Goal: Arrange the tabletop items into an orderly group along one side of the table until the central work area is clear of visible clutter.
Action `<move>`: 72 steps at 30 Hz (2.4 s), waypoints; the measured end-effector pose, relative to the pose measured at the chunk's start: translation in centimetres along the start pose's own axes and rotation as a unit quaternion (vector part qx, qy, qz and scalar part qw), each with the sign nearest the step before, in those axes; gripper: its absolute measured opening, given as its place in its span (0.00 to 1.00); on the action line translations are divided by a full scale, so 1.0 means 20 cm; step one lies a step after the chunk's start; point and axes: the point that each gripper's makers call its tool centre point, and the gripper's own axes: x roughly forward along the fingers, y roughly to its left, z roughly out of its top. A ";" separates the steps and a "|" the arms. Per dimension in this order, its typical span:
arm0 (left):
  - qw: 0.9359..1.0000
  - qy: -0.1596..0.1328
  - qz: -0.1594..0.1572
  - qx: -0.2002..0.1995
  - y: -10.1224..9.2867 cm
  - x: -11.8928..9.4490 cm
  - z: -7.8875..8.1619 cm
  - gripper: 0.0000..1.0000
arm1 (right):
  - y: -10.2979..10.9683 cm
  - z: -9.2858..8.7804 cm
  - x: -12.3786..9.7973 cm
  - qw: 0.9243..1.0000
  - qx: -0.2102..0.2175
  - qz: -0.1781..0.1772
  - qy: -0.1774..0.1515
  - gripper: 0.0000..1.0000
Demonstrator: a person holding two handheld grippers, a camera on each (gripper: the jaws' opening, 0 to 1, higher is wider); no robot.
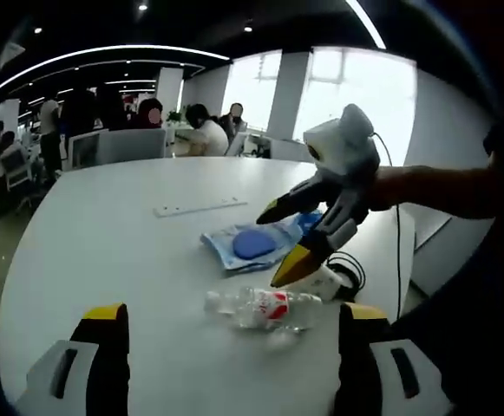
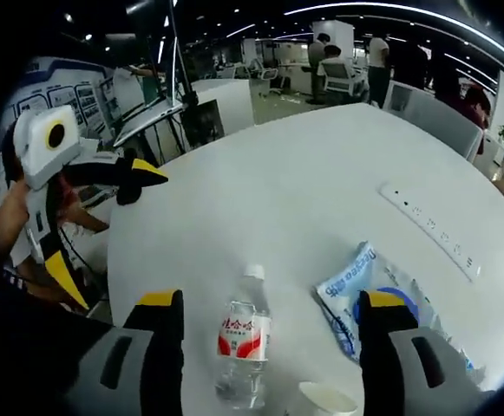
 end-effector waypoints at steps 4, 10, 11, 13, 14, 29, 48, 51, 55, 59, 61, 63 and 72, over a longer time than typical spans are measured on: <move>1.000 -0.004 0.001 -0.003 0.01 -0.01 0.00 0.99 | 0.00 -0.01 0.06 1.000 -0.002 0.012 0.014 0.73; 1.000 -0.008 0.003 -0.005 0.01 -0.01 0.01 0.99 | 0.01 -0.05 0.12 0.999 -0.002 0.020 0.040 0.67; 1.000 -0.006 0.004 0.000 0.01 -0.01 0.01 0.99 | 0.01 -0.06 0.14 0.999 -0.001 0.023 0.048 0.66; 1.000 -0.004 0.004 0.005 0.02 -0.01 0.01 0.99 | 0.01 -0.07 0.17 0.998 0.001 0.028 0.054 0.63; 1.000 -0.005 0.004 0.005 0.02 -0.01 0.01 0.99 | 0.02 -0.07 0.19 0.998 -0.002 0.028 0.058 0.61; 1.000 -0.005 -0.006 0.005 0.04 -0.01 0.01 0.97 | 0.14 -0.09 0.35 0.994 -0.016 0.037 0.102 0.45; 1.000 -0.002 -0.016 0.005 0.08 0.00 0.03 0.93 | 0.17 -0.12 0.48 0.990 -0.028 0.019 0.137 0.25; 1.000 -0.001 -0.016 0.001 0.09 0.00 0.01 0.93 | 0.17 -0.13 0.50 0.989 -0.030 0.017 0.142 0.25; 1.000 0.006 -0.023 -0.001 0.09 0.00 -0.02 0.90 | 0.15 -0.15 0.52 0.988 -0.041 0.012 0.149 0.22; 1.000 0.004 -0.021 -0.005 0.10 0.00 -0.02 0.91 | 0.14 -0.16 0.55 0.988 -0.030 0.013 0.151 0.22; 1.000 0.002 -0.022 -0.007 0.10 0.00 -0.01 0.91 | 0.14 -0.16 0.55 0.988 -0.025 0.011 0.150 0.22; 1.000 0.002 -0.022 -0.007 0.10 0.00 -0.01 0.91 | 0.14 -0.16 0.55 0.988 -0.021 0.012 0.150 0.21; 1.000 0.000 -0.021 -0.003 0.11 0.00 -0.01 0.91 | 0.15 -0.16 0.53 0.989 -0.003 0.009 0.145 0.19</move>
